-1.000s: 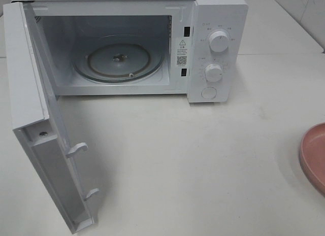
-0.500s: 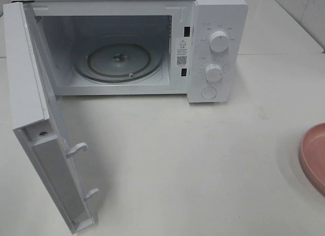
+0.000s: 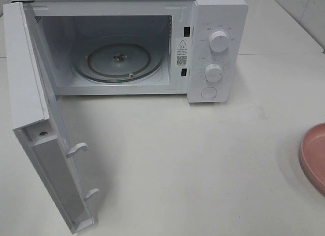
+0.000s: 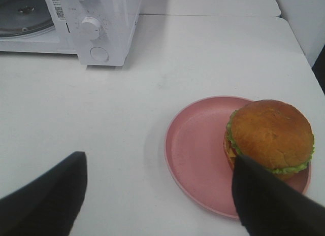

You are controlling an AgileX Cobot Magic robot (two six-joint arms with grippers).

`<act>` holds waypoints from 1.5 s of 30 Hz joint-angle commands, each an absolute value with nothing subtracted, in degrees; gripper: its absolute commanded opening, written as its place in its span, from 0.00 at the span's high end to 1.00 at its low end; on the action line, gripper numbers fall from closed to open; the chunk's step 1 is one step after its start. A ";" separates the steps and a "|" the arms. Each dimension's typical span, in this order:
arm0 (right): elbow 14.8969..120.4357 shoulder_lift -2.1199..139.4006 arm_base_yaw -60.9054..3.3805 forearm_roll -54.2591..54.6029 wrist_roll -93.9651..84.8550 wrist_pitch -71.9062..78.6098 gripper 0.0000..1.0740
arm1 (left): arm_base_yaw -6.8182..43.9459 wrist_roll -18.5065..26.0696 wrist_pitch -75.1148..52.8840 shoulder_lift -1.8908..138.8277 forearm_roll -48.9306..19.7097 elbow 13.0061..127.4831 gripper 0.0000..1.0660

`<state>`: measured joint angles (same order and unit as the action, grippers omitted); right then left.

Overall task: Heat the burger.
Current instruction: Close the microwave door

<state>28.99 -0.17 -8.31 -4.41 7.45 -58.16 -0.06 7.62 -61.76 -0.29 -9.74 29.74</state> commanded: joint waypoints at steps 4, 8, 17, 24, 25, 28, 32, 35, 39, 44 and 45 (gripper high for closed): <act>28.93 -1.78 -8.08 -4.58 6.70 -57.18 0.29 | -0.17 7.51 -61.36 -1.15 -9.91 29.62 0.06; 28.93 -1.78 -8.08 -4.58 6.70 -57.18 0.29 | -0.17 7.51 -61.36 -1.15 -9.91 29.62 0.06; 28.93 -1.78 -8.08 -4.58 6.70 -57.18 0.29 | -0.17 7.51 -61.36 -1.15 -9.91 29.62 0.06; 28.93 -1.78 -8.08 -4.58 6.70 -57.18 0.29 | -0.17 7.51 -61.36 -1.15 -9.91 29.62 0.06; 28.93 -1.78 -8.08 -4.58 6.70 -57.18 0.29 | -0.17 7.51 -61.36 -1.15 -9.91 29.62 0.06; 28.93 -1.78 -8.08 -4.58 6.70 -57.18 0.29 | -0.17 7.51 -61.36 -1.15 -9.91 29.62 0.06; 28.93 -1.78 -8.08 -4.58 6.70 -57.18 0.29 | -0.17 7.51 -61.36 -1.15 -9.97 29.62 0.06; 28.93 -1.78 -8.08 -4.53 6.70 -57.18 0.29 | -0.17 7.51 -61.36 -1.15 -10.26 29.62 0.06; 28.93 -1.78 -8.08 -4.53 6.70 -57.18 0.29 | -0.17 7.51 -61.36 -1.15 -10.31 29.62 0.06; 28.93 -1.78 -8.08 -4.53 6.70 -57.18 0.29 | -0.17 7.51 -61.36 -1.15 -10.54 29.62 0.06; 28.93 -1.78 -8.08 -4.53 6.70 -57.18 0.29 | -0.17 7.51 -61.36 -1.15 -10.54 29.62 0.06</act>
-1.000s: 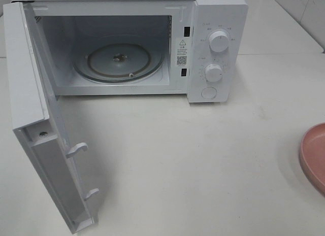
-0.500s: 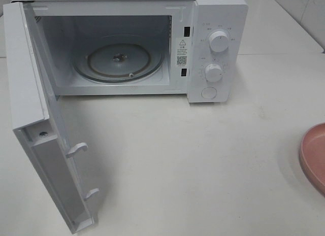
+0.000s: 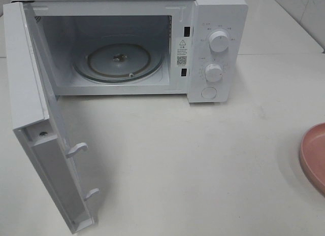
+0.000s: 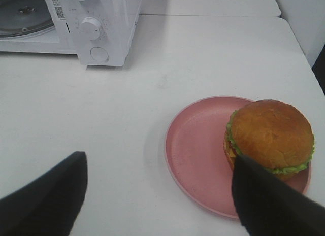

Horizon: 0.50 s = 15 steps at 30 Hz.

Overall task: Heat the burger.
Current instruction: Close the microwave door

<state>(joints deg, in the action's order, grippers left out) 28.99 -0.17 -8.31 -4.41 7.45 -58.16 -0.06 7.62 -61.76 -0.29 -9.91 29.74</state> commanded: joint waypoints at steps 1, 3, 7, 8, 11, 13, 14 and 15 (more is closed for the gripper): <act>28.93 -1.78 -8.08 -4.53 6.70 -57.18 0.29 | -0.17 7.51 -61.36 -1.15 -10.54 29.62 0.06; 28.93 -1.78 -8.08 -4.53 6.70 -57.18 0.29 | -0.17 7.51 -61.31 -1.15 -10.54 29.62 0.06; 28.93 -1.78 -8.08 -4.53 6.70 -57.18 0.29 | -0.17 7.45 -60.79 0.11 -10.54 30.31 0.06; 28.93 -1.78 -8.08 -4.53 6.70 -57.18 0.29 | -0.17 7.45 -60.28 0.69 -10.54 30.71 0.06; 28.93 -1.78 -8.08 -4.53 6.70 -57.18 0.29 | -0.17 7.45 -58.90 1.72 -10.43 31.46 0.06; 28.93 -1.78 -8.08 -4.53 6.70 -57.18 0.29 | -0.17 7.39 -56.26 3.38 -10.54 31.86 0.06; 28.93 -1.78 -8.08 -4.53 6.70 -57.18 0.29 | -0.17 7.39 -56.26 3.38 -10.54 31.86 0.06; 28.93 -1.78 -8.08 -4.53 6.70 -57.18 0.29 | -0.17 7.39 -54.95 4.58 -10.54 31.86 0.08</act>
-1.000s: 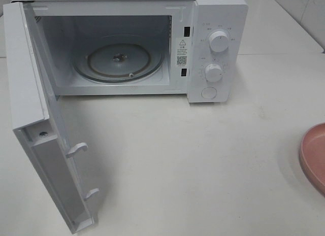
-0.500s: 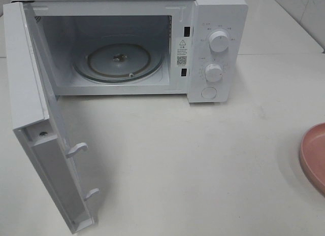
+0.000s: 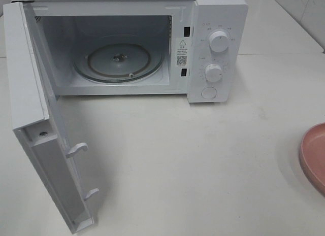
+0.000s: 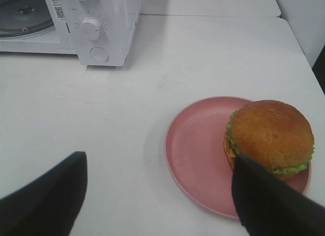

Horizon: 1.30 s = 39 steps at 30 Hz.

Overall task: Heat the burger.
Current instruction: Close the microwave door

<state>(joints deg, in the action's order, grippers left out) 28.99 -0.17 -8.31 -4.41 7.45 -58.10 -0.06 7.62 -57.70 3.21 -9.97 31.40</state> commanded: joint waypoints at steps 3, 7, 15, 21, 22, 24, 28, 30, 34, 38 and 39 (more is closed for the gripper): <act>28.93 -1.78 -8.08 -4.53 6.70 -57.18 0.29 | -0.17 7.39 -53.34 6.65 -10.49 31.86 0.17; 28.93 -1.78 -8.08 -4.53 6.70 -57.18 0.29 | -0.17 7.39 -51.34 8.71 -10.54 31.86 0.30; 28.93 -1.78 -8.08 -4.53 6.70 -57.18 0.29 | -0.17 7.39 -47.67 14.90 -10.49 31.86 0.77; 28.93 -1.78 -8.08 -4.53 6.70 -57.18 0.29 | -0.17 7.62 -38.85 21.26 -10.49 30.37 1.00; 28.93 -1.78 -8.08 -4.53 6.70 -57.18 0.29 | -0.17 7.62 -36.90 21.89 -10.49 29.51 1.00; 28.93 -1.78 -8.08 -4.53 6.70 -57.18 0.29 | -0.17 7.62 -33.40 23.32 -10.49 27.90 1.00; 28.93 -1.78 -8.08 -4.53 6.70 -57.18 0.29 | -0.17 7.62 -27.33 25.55 -10.54 25.04 1.00; 28.93 -1.78 -8.08 -4.53 6.70 -57.18 0.29 | -0.17 7.73 -17.70 28.30 -10.54 21.20 1.00; 28.93 -1.78 -8.08 -4.53 6.70 -57.18 0.29 | -0.17 7.73 -9.51 30.19 -10.54 18.62 1.00; 28.93 -1.78 -8.08 -4.53 6.70 -57.18 0.29 | -0.17 7.73 4.53 33.40 -10.49 13.69 1.00; 28.93 -1.78 -8.08 -4.53 6.70 -57.18 0.29 | -0.17 7.73 4.53 33.40 -10.49 13.69 1.00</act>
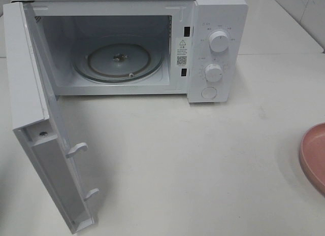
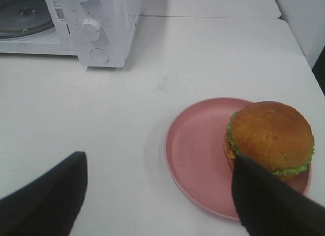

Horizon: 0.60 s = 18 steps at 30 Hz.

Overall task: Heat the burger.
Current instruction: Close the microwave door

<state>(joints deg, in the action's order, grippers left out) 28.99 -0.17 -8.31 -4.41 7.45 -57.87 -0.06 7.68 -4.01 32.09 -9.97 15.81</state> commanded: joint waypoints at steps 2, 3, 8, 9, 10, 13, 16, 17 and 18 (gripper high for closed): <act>28.93 -1.78 -8.08 -4.53 6.70 -57.18 0.29 | -0.11 7.33 11.06 35.98 -10.31 11.34 1.00; 28.93 -1.78 -8.08 -4.53 6.70 -57.18 0.29 | -0.11 7.33 11.06 35.98 -10.31 11.34 1.00; 28.93 -1.78 -8.08 -4.53 6.70 -57.18 0.29 | 2.23 7.33 18.16 41.60 -8.71 9.17 1.00; 28.93 -1.78 -8.08 -4.53 6.70 -57.18 0.29 | 4.01 7.33 20.34 44.52 -6.25 9.11 1.00; 28.93 -1.78 -8.08 -4.53 6.70 -57.18 0.29 | 4.01 7.33 20.34 44.52 -6.25 9.11 1.00; 28.93 -1.78 -8.08 -4.53 6.70 -57.18 0.29 | 6.25 7.33 22.63 48.64 -3.50 9.11 1.00; 28.93 -1.78 -8.08 -4.53 6.70 -57.18 0.29 | 8.02 7.33 24.81 53.06 -2.81 9.11 1.00; 28.93 -1.78 -8.08 -4.53 6.70 -57.18 0.29 | 8.88 7.33 27.10 55.75 -2.81 9.11 1.00; 28.93 -1.78 -8.08 -4.53 6.70 -57.18 0.29 | 8.88 7.33 27.10 55.75 -2.81 9.11 1.00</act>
<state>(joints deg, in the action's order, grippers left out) 28.99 -0.17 -8.31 -4.41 7.45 -57.87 8.08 7.62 24.35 54.14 -3.32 9.28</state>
